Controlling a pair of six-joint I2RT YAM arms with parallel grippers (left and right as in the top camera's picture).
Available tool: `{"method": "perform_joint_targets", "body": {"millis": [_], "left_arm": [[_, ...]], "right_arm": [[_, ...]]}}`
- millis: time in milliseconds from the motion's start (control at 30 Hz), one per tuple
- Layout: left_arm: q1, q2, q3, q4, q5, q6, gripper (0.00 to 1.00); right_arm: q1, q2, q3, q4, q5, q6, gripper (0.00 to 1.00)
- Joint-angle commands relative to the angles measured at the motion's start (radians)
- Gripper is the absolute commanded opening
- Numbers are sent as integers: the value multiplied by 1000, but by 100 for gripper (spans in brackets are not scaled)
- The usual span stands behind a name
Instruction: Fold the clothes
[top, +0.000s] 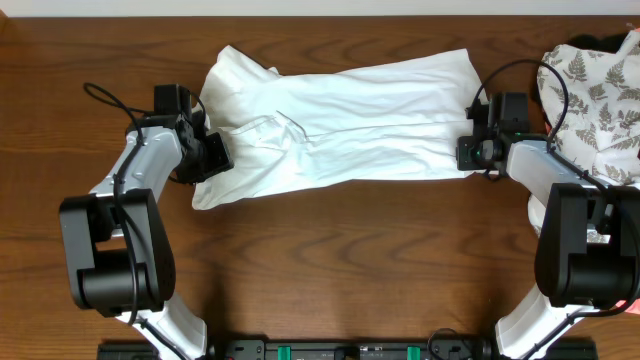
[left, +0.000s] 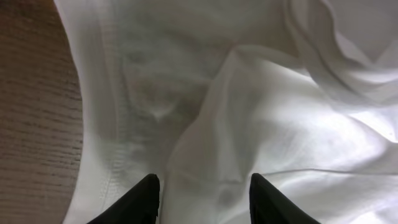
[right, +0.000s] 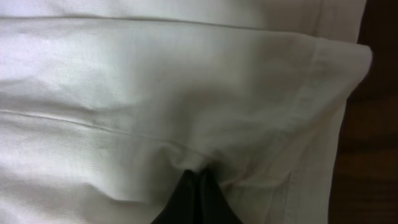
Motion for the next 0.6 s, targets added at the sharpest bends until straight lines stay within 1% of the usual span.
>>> {"method": "perform_joint_targets", "body": {"millis": [0,367,467,500,567], "left_arm": [[0,23,-7,4,-16,18,47],[0,23,-7,14,-16,18,46],[0,23,-7,15,-16,18,46],[0,23,-7,15,-16,18,46],[0,23,-7,15,-17,18,46]], "right_arm": [[8,36,-9,-2,0,-11,1],[6,36,-21,1,97,-11,1],[3,36,-22,3,97,-11,3],[2,36,-22,3,97,-11,5],[-1,37,-22,4,97,-11,6]]}}
